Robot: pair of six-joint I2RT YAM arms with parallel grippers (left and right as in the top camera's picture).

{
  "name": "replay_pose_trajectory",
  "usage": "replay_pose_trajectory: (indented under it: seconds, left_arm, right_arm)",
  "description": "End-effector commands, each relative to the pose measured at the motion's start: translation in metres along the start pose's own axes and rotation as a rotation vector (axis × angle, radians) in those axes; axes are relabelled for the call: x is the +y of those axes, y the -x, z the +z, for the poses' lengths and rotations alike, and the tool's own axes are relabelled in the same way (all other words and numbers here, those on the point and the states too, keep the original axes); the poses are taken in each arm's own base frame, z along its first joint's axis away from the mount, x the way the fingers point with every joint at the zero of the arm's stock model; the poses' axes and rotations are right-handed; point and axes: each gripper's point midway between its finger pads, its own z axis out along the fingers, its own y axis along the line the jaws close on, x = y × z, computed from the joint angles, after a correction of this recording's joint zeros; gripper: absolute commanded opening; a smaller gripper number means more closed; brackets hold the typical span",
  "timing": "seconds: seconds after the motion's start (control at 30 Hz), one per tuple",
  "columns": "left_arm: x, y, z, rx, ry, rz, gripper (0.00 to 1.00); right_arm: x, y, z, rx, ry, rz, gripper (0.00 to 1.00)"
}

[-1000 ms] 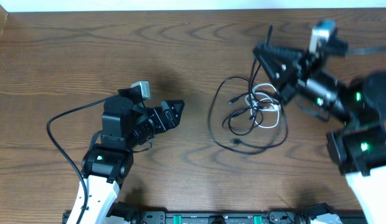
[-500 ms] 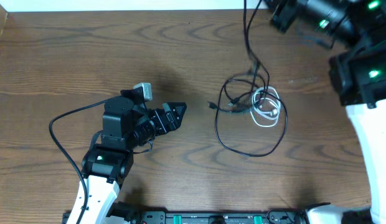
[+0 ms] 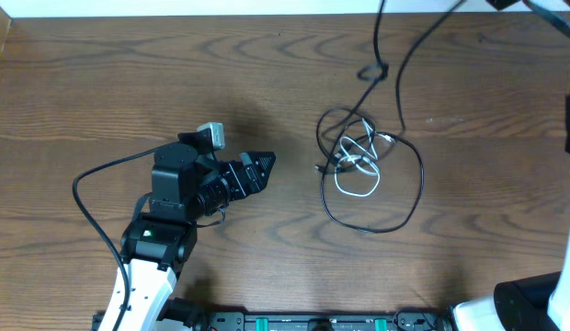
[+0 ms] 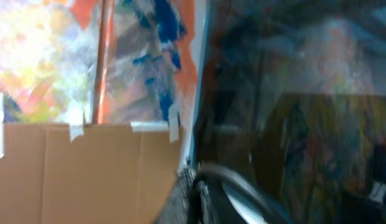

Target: Untangle cables

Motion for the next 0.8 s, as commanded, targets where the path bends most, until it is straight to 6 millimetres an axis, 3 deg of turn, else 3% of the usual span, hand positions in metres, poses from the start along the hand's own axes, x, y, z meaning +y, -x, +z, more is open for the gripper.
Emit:
replay_pose_trajectory:
  seconds: [0.0, 0.07, 0.13, 0.2, 0.3, 0.43, 0.57, 0.67, 0.77]
  left_arm:
    - [-0.01, 0.007, -0.004, -0.016, -0.024, 0.026, 0.91]
    - [-0.01, 0.007, -0.004, -0.016, -0.024, 0.026, 0.91]
    - [-0.01, 0.008, -0.004, -0.016, -0.024, 0.026, 0.91]
    - [-0.01, 0.008, -0.004, -0.017, -0.024, 0.026, 0.9]
    - [-0.008, 0.009, -0.004, -0.024, -0.013, 0.025, 0.91]
    - [-0.003, 0.013, -0.004, -0.047, 0.016, 0.025, 0.9]
    - [-0.003, 0.013, -0.004, -0.046, 0.016, 0.024, 0.9]
    - [-0.002, 0.013, -0.003, -0.043, 0.018, 0.023, 0.91]
    - [-0.001, 0.012, -0.003, -0.041, 0.02, 0.021, 0.91]
  right_arm:
    - [-0.034, -0.045, -0.002, 0.151, -0.131, -0.157, 0.01]
    - [-0.069, -0.073, -0.013, 0.277, -0.307, -0.231, 0.01]
    - [-0.098, -0.085, -0.025, 0.364, -0.48, -0.334, 0.01]
    - [-0.112, -0.076, -0.033, 0.373, -0.585, -0.414, 0.01]
    - [-0.102, -0.038, -0.035, 0.281, -0.607, -0.514, 0.01]
    - [-0.07, 0.041, -0.044, 0.04, -0.623, -0.636, 0.01]
    - [-0.006, 0.105, -0.049, -0.211, -0.496, -0.694, 0.01]
    - [0.043, 0.122, -0.042, -0.34, -0.292, -0.613, 0.01]
    - [0.089, 0.107, -0.024, -0.351, -0.015, -0.502, 0.01]
